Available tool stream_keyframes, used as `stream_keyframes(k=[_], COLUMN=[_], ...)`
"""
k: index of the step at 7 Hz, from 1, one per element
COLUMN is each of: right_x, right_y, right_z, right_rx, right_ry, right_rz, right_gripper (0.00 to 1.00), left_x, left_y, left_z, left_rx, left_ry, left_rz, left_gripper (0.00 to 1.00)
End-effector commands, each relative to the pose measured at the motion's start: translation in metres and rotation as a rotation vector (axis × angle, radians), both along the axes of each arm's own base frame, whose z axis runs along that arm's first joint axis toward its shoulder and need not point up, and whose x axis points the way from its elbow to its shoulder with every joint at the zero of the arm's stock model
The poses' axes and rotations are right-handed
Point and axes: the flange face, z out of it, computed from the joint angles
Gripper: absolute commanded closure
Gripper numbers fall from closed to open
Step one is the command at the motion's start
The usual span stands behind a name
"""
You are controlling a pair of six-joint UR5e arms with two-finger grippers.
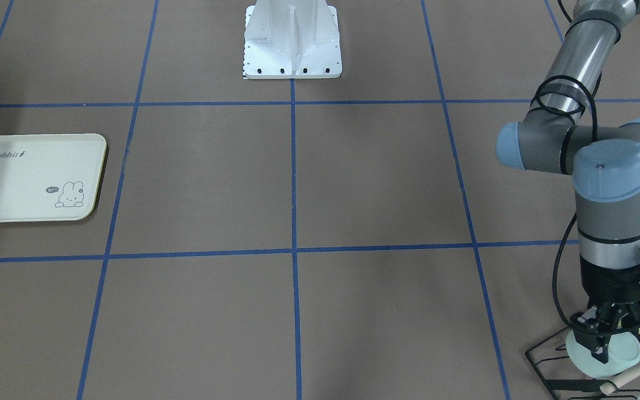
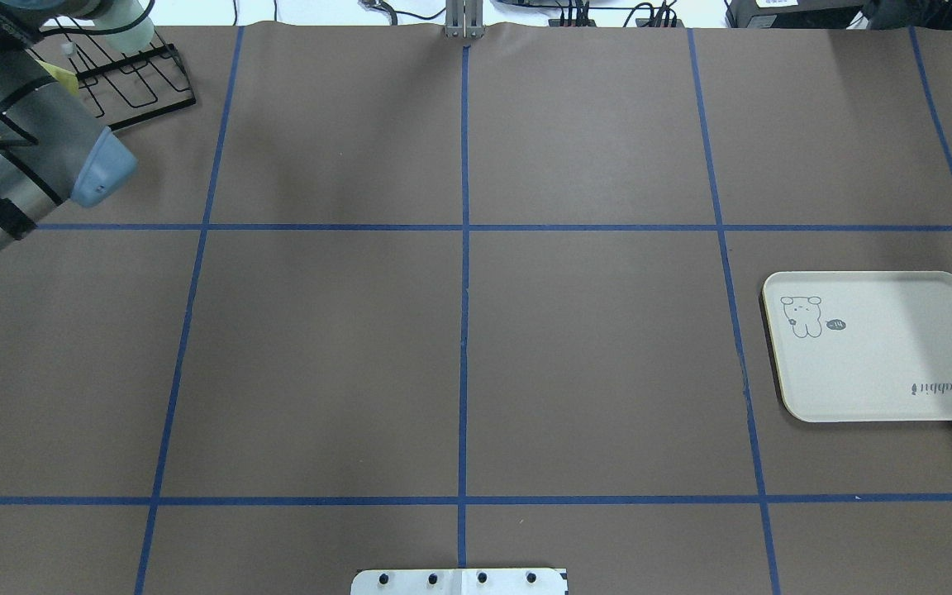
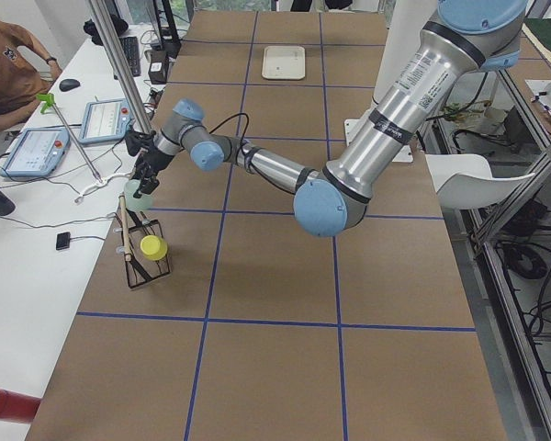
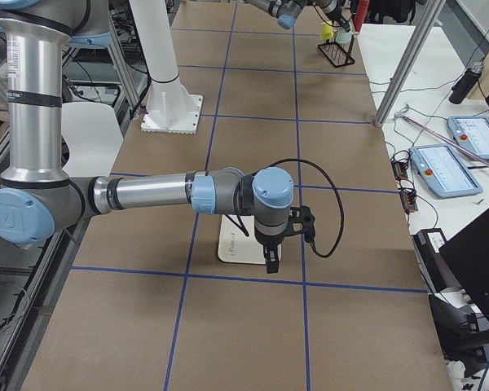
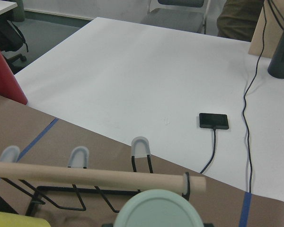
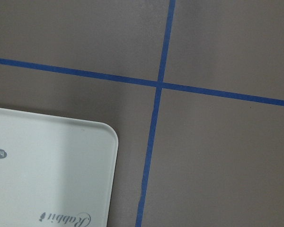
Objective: Left arm grabs green cup and hands to right arm on tray
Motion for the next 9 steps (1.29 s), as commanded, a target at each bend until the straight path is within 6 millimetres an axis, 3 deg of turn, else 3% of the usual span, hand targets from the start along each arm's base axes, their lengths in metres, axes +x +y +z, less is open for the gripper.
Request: stream_keyframes(k=[1, 2, 3, 4, 6, 7, 8, 9], right_x=[0.001, 0.000, 0.000, -0.002, -0.004, -0.017, -0.044, -0.065], right_y=[0.000, 0.000, -0.002, -0.004, -0.036, -0.051, -0.063, -0.068], right_z=[0.000, -0.027, -0.025, -0.029, -0.067, -0.079, -0.088, -0.096], right_rx=[0.002, 0.054, 0.014, 0.006, 0.068, 0.118, 0.184, 0.224], right_ry=[-0.001, 0.008, -0.002, -0.016, -0.022, -0.059, -0.125, -0.197], right_rz=[0.001, 0.003, 0.038, 0.050, 0.069, 0.088, 0.141, 0.231], right_gripper=[0.00, 0.00, 0.00, 0.00, 0.00, 0.00, 0.00, 0.00], left_x=[-0.047, -0.075, -0.094, -0.095, -0.066, -0.022, 0.001, -0.007], left_y=[-0.001, -0.001, 0.005, 0.010, 0.018, 0.040, 0.067, 0.100], left_z=[-0.030, -0.048, -0.073, -0.085, -0.092, -0.110, -0.138, -0.141], left_rx=[0.053, 0.086, 0.130, 0.148, 0.107, 0.085, 0.045, 0.022], left_ry=[0.026, 0.042, 0.065, 0.091, 0.260, 0.378, 0.532, 0.632], left_rz=[-0.055, -0.089, -0.108, -0.117, -0.206, -0.212, -0.195, -0.201], left_gripper=[0.99, 0.99, 0.99, 0.99, 0.99, 0.99, 1.00, 1.00])
